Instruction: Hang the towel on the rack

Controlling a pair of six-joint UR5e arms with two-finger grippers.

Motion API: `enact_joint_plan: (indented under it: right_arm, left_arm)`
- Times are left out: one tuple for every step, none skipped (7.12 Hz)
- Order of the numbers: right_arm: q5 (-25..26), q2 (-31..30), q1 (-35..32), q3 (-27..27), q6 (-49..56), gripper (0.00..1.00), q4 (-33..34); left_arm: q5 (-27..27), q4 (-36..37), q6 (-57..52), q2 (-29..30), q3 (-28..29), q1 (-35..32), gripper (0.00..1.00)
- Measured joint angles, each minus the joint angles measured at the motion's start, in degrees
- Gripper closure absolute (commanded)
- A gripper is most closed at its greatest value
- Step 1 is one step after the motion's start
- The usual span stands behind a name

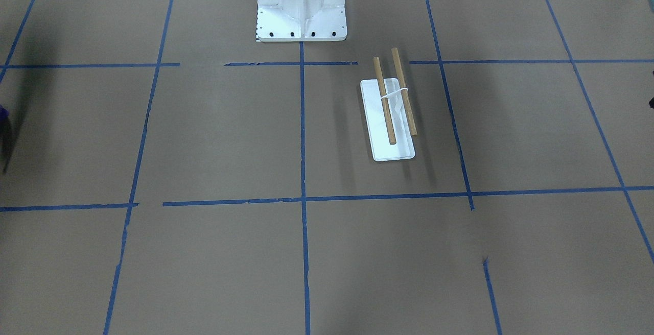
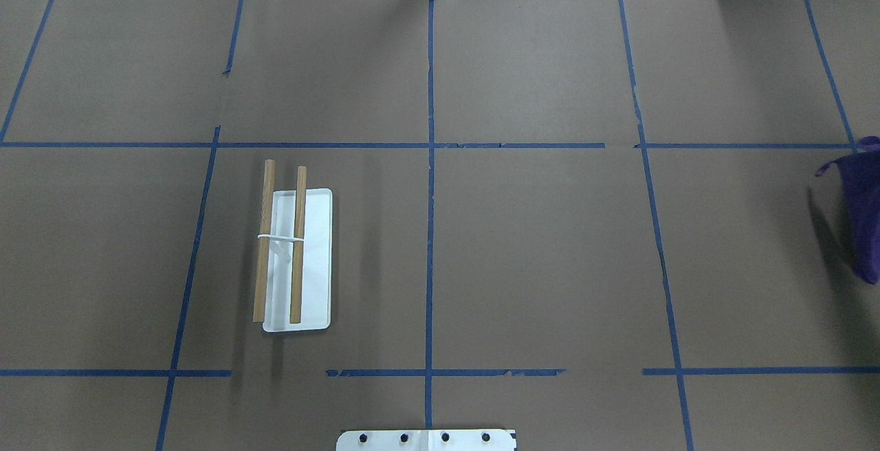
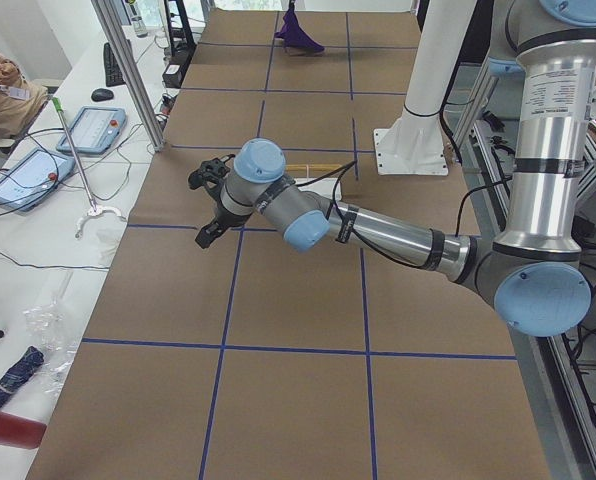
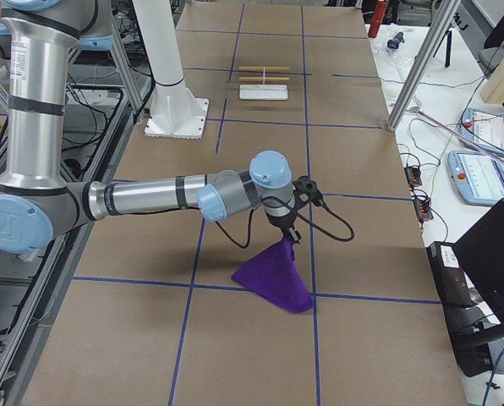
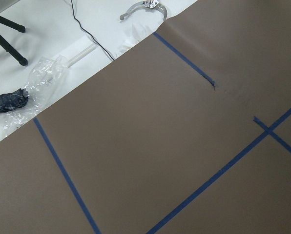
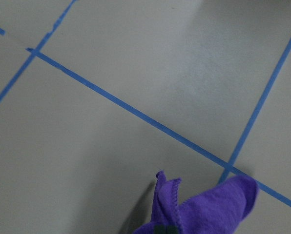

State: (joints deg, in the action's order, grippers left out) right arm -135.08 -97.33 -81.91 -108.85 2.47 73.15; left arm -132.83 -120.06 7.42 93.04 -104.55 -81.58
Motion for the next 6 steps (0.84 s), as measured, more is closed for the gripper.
enact_joint_plan:
  right_arm:
    - [0.13,1.63,4.02,-1.6,-11.14,1.0,-4.82]
    - [0.49,3.58,7.58,-2.17,-22.26,1.0,-10.72]
    - [1.15,6.03,10.39,-2.55,-31.95,1.0,-15.52]
    - [2.26,8.79,12.81,-2.98,-38.31,1.0,-18.13]
    - [3.89,11.81,15.22,-3.45,-42.14,1.0,-19.19]
    - [6.22,14.93,17.98,-4.08,-45.42,1.0,-19.54]
  left_arm:
    - [0.73,0.46,10.2,2.65,-0.62,2.85,0.0]
    - [1.19,1.0,23.45,6.09,-1.23,6.39,0.01]
    - [2.14,1.58,36.43,9.58,-1.89,10.55,0.19]
    - [3.98,3.12,50.02,14.08,-2.21,15.01,0.26]
    - [6.01,5.61,64.23,19.36,-2.22,19.26,0.26]
    - [7.52,7.51,75.94,23.77,-2.03,22.47,0.26]
